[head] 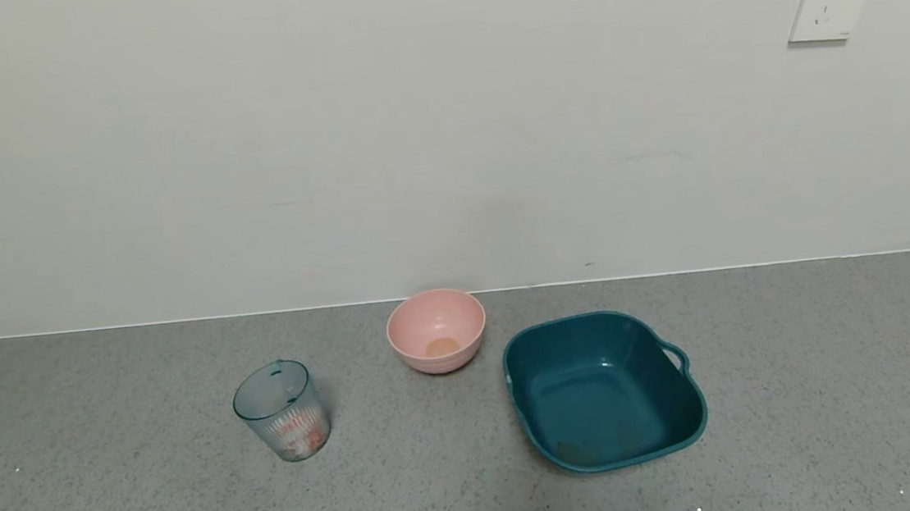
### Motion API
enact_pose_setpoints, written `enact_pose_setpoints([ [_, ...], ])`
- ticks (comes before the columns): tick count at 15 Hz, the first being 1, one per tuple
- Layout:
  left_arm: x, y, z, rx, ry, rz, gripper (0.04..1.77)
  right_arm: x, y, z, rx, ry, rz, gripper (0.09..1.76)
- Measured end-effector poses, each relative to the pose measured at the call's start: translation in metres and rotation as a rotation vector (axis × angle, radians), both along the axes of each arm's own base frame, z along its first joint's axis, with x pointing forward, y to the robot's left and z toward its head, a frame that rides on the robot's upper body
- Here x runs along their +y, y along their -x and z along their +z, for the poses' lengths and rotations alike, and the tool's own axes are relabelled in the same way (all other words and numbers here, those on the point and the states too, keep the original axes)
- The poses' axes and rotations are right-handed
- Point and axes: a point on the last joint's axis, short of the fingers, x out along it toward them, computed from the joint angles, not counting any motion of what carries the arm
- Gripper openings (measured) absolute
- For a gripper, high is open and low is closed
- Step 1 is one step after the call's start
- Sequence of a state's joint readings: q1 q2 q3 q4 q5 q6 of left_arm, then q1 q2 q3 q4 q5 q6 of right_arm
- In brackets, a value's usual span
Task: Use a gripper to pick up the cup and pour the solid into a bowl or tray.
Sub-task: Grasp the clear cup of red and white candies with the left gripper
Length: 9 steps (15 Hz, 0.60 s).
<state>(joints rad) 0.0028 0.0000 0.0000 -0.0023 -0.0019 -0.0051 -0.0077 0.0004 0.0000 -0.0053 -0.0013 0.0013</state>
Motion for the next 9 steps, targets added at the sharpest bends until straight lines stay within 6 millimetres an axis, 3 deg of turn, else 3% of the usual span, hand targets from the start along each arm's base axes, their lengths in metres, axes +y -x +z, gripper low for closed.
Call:
enact_pose_setpoints([
  [5,-0.001,0.006,0.023,-0.105,-0.007,-0.037,1.72,0.000,0.000,0.000,0.000,0.000,0.000,1.71],
  [9,-0.002,0.009,0.046,-0.071,-0.012,-0.080,1.72,0.000,0.000,0.000,0.000,0.000,0.000,1.71],
])
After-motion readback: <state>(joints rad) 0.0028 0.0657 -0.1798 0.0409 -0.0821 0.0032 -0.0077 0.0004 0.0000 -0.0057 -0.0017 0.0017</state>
